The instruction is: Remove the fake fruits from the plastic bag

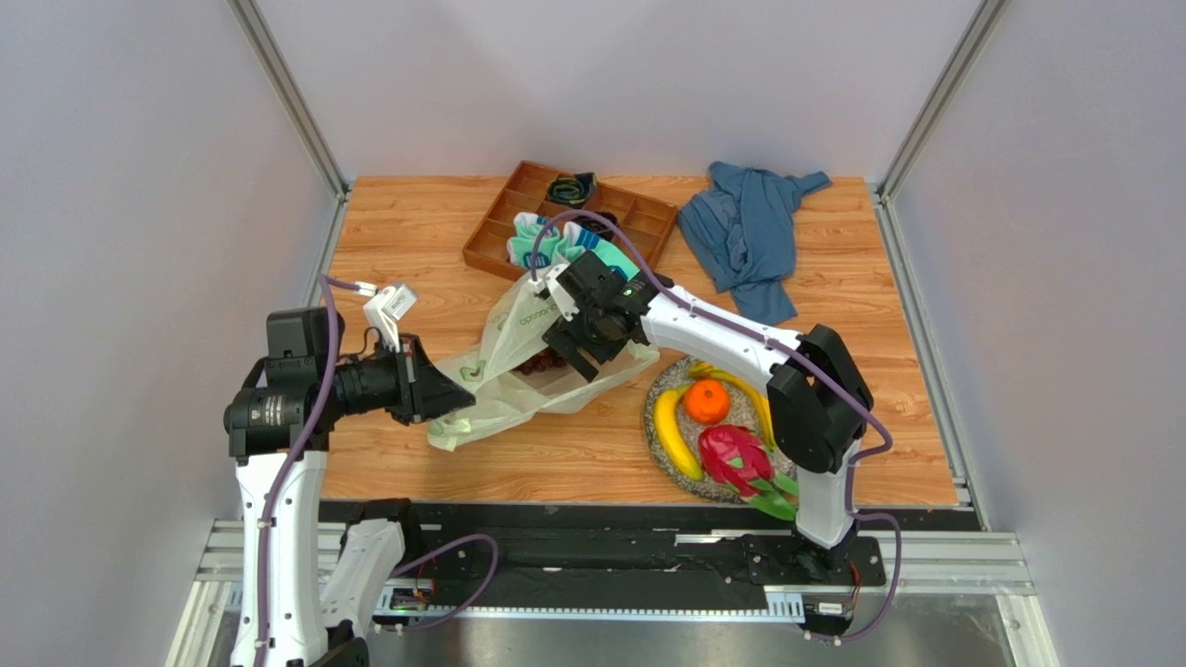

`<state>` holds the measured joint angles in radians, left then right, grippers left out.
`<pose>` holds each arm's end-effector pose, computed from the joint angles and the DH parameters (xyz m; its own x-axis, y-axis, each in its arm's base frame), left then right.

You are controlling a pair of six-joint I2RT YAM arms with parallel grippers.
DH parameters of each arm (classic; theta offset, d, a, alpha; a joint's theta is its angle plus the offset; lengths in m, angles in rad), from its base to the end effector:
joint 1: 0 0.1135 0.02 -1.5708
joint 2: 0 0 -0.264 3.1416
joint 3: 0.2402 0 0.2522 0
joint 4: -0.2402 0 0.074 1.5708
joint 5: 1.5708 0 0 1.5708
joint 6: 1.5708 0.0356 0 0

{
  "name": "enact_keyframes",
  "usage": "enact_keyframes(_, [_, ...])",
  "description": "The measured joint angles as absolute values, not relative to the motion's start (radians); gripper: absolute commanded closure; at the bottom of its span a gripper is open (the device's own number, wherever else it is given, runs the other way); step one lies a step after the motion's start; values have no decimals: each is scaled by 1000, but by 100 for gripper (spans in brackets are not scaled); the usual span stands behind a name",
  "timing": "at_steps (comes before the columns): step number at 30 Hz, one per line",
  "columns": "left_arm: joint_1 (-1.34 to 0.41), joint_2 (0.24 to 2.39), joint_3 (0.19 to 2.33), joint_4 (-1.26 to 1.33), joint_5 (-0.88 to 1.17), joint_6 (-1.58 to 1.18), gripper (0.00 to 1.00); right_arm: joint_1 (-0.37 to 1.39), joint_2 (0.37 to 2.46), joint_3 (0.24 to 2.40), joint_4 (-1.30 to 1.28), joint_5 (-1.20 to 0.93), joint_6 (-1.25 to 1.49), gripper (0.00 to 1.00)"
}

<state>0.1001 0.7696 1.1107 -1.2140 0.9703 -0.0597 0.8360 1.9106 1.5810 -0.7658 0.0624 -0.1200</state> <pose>0.1041 -0.0191 0.3636 -0.7891 -0.1131 -0.6037 0.4247 0.6095 -0.6694 0.2761 0.3022 0.2425 -0.5055 -0.7376 -0.4478 -0.7876 0.6064 -0.1098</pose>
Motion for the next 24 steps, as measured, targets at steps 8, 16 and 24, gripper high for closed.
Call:
enact_keyframes(8, [100,768,1079,-1216,989,-44,100,846,1967,1592,-725,75,-123,9])
enact_keyframes(16, [100,787,1072,-1216,990,-36,100,841,2085,1641,-709,120,-122,28])
enact_keyframes(24, [100,787,1063,-1221,1002,-35,100,828,2114,1688,-714,139,-141,69])
